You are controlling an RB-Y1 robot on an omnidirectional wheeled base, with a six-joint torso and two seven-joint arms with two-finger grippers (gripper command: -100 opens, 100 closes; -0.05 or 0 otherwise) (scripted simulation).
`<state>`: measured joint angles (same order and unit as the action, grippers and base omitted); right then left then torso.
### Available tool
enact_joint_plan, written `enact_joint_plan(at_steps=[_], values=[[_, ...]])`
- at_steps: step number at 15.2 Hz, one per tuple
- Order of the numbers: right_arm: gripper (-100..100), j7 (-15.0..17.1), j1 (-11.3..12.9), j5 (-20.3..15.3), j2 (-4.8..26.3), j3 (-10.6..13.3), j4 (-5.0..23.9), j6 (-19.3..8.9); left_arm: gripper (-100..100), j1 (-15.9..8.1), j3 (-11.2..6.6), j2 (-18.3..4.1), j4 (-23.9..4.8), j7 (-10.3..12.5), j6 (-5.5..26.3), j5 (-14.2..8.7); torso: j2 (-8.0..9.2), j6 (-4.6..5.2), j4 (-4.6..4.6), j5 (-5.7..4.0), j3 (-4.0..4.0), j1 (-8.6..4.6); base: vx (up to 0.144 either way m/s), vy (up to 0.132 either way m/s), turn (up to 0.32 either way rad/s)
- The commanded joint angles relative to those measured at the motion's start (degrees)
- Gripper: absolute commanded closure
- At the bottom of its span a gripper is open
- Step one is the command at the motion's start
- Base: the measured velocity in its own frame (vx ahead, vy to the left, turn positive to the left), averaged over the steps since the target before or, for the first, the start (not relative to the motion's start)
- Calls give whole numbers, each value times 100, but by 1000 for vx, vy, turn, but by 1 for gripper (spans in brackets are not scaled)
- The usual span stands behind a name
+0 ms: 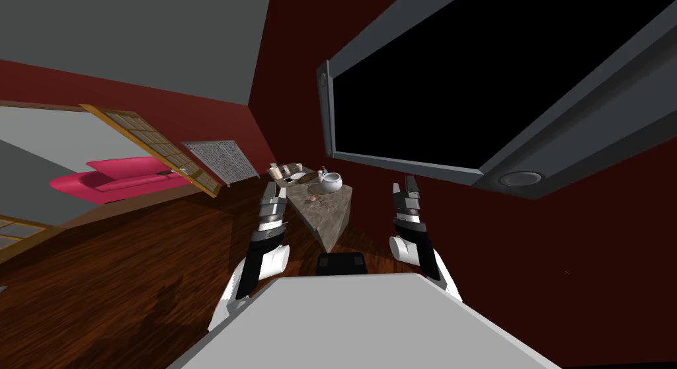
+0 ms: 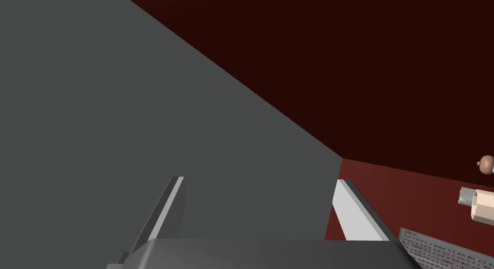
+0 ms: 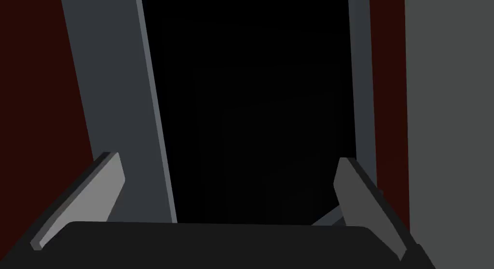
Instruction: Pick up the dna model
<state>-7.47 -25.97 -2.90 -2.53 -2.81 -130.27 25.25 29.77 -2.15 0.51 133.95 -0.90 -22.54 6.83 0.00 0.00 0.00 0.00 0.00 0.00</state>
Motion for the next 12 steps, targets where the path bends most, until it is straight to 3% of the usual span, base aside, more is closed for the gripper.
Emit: enact_joint_plan(at_steps=[1,3,7,8,11,12], values=[[0,0,0,0,0,0,0,0,-100,1,-23,-227,-18,5,88,-59,0,0,0,0,0,0,-28,7,-35],[0,0,1,0,0,0,0,0,-100,3,-46,-394,-36,9,178,-120,17,2,3,1,9,4,-68,6,-81],[0,0,1,0,0,0,0,0,-100,12,-155,-933,-127,32,614,-413,30,1,7,1,17,5,-67,5,-123],[0,0,1,0,0,0,0,0,-100,12,-155,-933,-127,32,614,-413,27,2,6,1,16,4,-35,-3,-99],[0,0,1,0,0,0,0,0,-100,22,-257,-1305,-214,54,1018,-692,14,2,3,0,8,2,-22,-5,-152],[0,0,1,0,0,1,0,0,-100,22,-257,-1305,-214,54,1028,-692,11,3,2,0,6,3,-17,-3,-145]])
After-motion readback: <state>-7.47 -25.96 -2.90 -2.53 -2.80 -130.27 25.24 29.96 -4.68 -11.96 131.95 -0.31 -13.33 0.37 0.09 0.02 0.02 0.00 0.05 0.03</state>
